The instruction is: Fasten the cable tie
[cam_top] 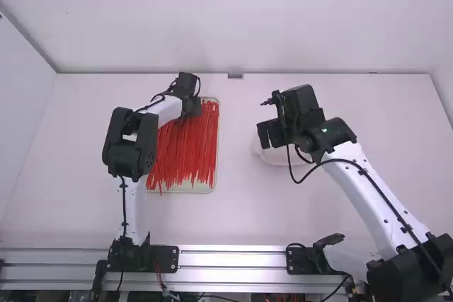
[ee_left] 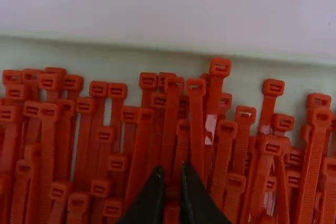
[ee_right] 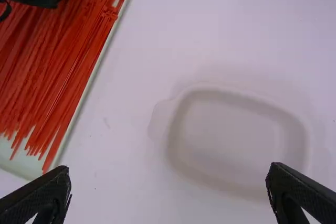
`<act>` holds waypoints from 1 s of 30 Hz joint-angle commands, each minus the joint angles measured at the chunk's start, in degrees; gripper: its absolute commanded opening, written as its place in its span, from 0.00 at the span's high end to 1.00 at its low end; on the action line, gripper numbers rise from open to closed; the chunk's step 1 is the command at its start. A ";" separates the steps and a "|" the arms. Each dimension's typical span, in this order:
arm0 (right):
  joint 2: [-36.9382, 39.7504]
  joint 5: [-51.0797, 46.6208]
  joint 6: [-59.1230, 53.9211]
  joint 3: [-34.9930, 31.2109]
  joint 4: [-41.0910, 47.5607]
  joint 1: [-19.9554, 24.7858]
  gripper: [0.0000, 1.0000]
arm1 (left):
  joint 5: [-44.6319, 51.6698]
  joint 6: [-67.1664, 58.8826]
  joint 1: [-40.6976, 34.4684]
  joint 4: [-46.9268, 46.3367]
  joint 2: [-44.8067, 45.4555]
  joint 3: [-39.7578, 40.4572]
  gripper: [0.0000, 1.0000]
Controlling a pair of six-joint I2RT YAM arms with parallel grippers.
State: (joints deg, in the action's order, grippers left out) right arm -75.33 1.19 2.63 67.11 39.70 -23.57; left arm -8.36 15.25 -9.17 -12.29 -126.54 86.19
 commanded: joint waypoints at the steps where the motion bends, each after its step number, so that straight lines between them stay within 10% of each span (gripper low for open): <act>1: -0.31 0.04 0.11 -0.39 0.09 -0.09 0.01 | -2.51 2.47 0.50 0.35 -0.57 -0.70 0.94; 22: -0.31 0.22 0.11 -0.39 -1.03 -0.15 0.01 | -6.29 4.87 -0.17 -4.04 32.11 -2.16 0.98; 30: -0.31 0.46 0.09 -0.39 -3.50 -2.08 0.01 | -6.08 4.68 -0.22 -0.76 54.77 -16.98 0.98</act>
State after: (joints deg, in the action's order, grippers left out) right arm -75.31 1.30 2.76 67.09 36.58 -24.58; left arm -13.80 19.77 -9.21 -13.39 -76.47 72.97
